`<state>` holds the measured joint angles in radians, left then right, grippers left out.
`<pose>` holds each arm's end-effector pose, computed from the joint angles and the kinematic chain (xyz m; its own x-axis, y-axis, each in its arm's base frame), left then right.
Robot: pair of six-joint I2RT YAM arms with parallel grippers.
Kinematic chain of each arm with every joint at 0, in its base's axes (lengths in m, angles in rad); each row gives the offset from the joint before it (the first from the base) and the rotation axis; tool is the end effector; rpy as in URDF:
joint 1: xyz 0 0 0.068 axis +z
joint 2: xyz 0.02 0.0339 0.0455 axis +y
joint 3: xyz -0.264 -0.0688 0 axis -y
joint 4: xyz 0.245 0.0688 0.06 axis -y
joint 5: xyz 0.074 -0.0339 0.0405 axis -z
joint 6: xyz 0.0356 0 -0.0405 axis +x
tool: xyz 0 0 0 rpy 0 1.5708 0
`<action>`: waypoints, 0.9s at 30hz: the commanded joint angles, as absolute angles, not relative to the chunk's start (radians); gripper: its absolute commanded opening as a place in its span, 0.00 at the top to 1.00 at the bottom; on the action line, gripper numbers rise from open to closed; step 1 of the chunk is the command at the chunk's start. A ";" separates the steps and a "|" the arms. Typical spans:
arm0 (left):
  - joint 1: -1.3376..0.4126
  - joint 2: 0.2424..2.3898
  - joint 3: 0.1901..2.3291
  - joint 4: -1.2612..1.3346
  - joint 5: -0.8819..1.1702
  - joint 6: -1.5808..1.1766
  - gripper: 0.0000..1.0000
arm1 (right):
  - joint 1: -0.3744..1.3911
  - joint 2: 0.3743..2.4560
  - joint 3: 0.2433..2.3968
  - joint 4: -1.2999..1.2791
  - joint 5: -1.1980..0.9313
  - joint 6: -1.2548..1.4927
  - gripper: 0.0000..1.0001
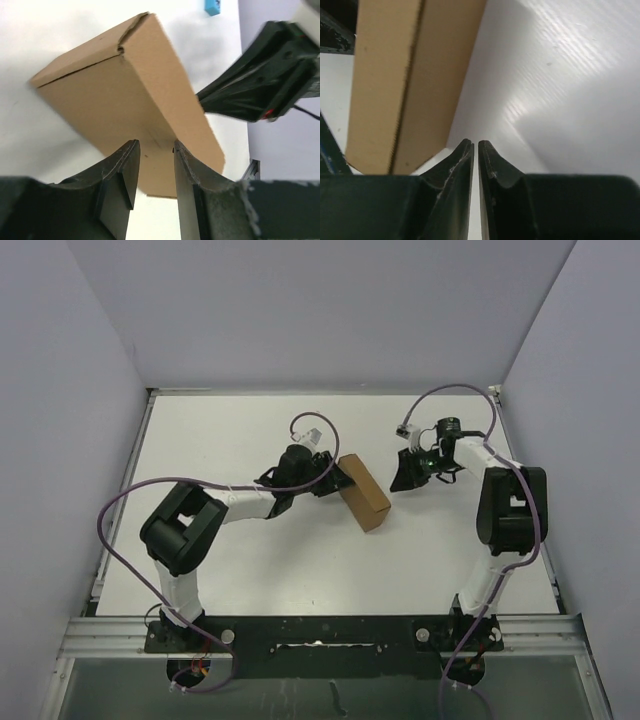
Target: Fold the paper box
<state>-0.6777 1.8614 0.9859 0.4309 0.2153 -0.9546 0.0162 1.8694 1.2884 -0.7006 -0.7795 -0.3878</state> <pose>0.3044 -0.2548 0.1700 -0.8161 -0.3665 -0.4468 0.1674 0.5900 -0.7898 0.3633 0.0309 0.1863 -0.8070 -0.2821 -0.5188 -0.5586 0.6495 0.5159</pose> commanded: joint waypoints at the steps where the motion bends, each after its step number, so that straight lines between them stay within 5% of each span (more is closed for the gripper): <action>1: -0.699 1.924 1.157 0.359 0.259 -0.887 0.68 | 0.082 2.000 1.350 -0.792 -0.992 -0.387 0.90; 5: -0.707 1.984 1.276 0.287 0.287 -0.858 0.68 | 0.095 2.041 1.366 -0.807 -1.045 -0.350 0.91; 13: -0.705 2.048 1.390 0.223 0.316 -0.813 0.67 | -0.039 1.857 1.303 -0.689 -0.730 -0.342 0.89; 20: -0.709 1.926 1.403 0.218 0.299 -0.664 0.65 | -0.100 1.683 1.232 -0.652 -0.875 -0.474 0.83; 24: -0.710 1.713 1.233 0.235 0.186 -0.469 0.57 | -0.100 1.467 1.135 -0.547 -0.898 -0.570 0.63; 27: -0.667 1.557 1.103 0.235 0.175 -0.437 0.31 | -0.104 1.338 1.061 -0.456 -0.932 -0.640 0.35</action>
<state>-0.7040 1.8408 1.1957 0.1837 0.2260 -0.5785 -0.1055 1.5154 1.1160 -0.6075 -0.8467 -0.5091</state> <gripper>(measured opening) 0.570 0.513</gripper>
